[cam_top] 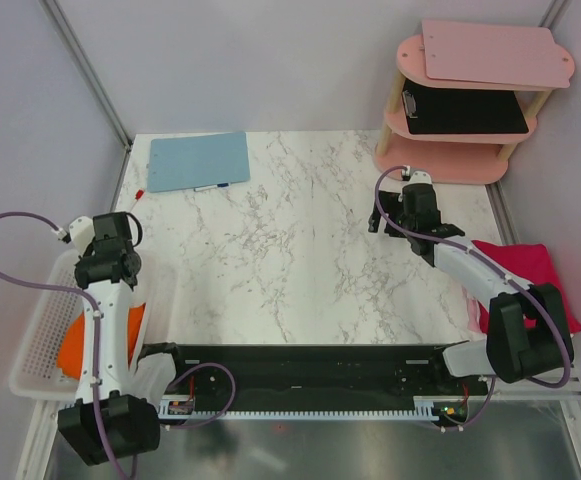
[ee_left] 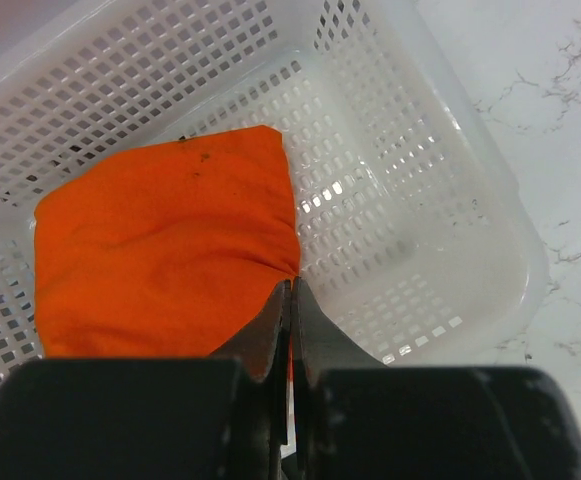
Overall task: Fold and stack the t-shirts
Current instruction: Grab crumpled tshirt from bin with the left arm, then move the tshirt to the center of the board, then flatten out the tshirt
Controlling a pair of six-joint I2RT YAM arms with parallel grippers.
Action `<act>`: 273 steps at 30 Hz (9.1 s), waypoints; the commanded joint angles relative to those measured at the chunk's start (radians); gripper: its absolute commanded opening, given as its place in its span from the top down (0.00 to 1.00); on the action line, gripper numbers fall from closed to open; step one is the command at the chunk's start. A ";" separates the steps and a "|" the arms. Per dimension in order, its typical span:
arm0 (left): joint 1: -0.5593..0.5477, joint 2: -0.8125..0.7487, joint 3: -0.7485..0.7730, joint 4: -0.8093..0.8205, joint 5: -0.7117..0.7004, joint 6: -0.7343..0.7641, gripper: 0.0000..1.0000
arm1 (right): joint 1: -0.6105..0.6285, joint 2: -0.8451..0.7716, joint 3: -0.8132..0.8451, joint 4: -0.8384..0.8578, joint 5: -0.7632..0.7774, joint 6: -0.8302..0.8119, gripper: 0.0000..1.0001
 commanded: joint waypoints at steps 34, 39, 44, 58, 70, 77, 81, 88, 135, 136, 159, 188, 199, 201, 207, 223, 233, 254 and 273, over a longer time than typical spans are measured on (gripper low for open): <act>0.032 0.942 0.526 0.034 0.114 -0.029 0.98 | 0.002 0.274 0.326 -0.102 0.022 -0.028 0.02; 0.032 1.074 0.675 -0.009 0.096 -0.006 0.98 | 0.004 0.331 0.355 -0.103 0.008 -0.022 0.02; 0.032 1.156 0.795 -0.028 0.117 0.010 0.98 | 0.004 0.367 0.386 -0.111 -0.002 -0.020 0.02; 0.031 0.799 0.572 -0.060 0.177 -0.025 0.50 | 0.004 0.384 0.380 -0.096 -0.082 0.000 0.02; 0.117 0.643 0.252 0.003 0.294 -0.026 0.00 | 0.016 0.391 0.358 -0.068 -0.165 0.017 0.02; 0.195 0.669 0.179 0.056 0.266 -0.005 0.04 | 0.015 0.389 0.342 -0.056 -0.182 0.018 0.02; 0.217 0.715 0.165 0.069 0.269 -0.003 0.04 | 0.016 0.398 0.343 -0.050 -0.202 0.023 0.02; 0.224 0.809 0.170 0.070 0.303 0.020 0.05 | 0.016 0.395 0.348 -0.048 -0.216 0.029 0.02; -0.665 0.830 0.507 0.507 1.208 -0.003 0.98 | -0.022 0.239 0.421 -0.218 -0.028 -0.028 0.02; -0.690 0.864 0.540 0.523 1.209 -0.019 0.98 | -0.024 0.236 0.415 -0.220 -0.032 -0.028 0.02; -0.514 1.001 0.525 0.521 0.940 -0.083 0.15 | 0.195 0.275 0.164 0.084 -0.492 0.135 0.02; -0.468 0.757 0.375 0.471 0.880 -0.014 0.00 | 0.389 0.631 0.293 0.311 -0.196 0.265 0.26; -0.454 0.732 0.343 0.429 0.844 0.021 0.00 | 0.393 0.449 0.381 0.092 -0.029 0.112 1.00; -0.451 0.720 0.337 0.428 0.826 0.027 0.00 | 0.392 0.408 0.461 -0.054 0.085 0.026 1.00; -0.429 0.683 0.326 0.409 0.824 0.043 0.00 | 0.392 0.228 0.670 -0.304 0.425 -0.138 1.00; -0.396 0.619 0.278 0.385 0.812 0.067 0.00 | 0.395 0.068 0.990 -0.384 0.518 -0.293 1.00; -0.340 0.559 0.252 0.353 0.783 0.092 0.00 | 0.503 0.188 1.162 -0.410 0.255 -0.290 1.00; -0.320 0.571 0.208 0.356 0.720 0.079 0.01 | 0.569 -0.016 0.917 -0.232 0.549 -0.349 1.00; -0.437 0.630 0.143 0.471 0.840 0.056 0.00 | 0.314 -0.183 0.321 -0.268 0.434 -0.083 0.02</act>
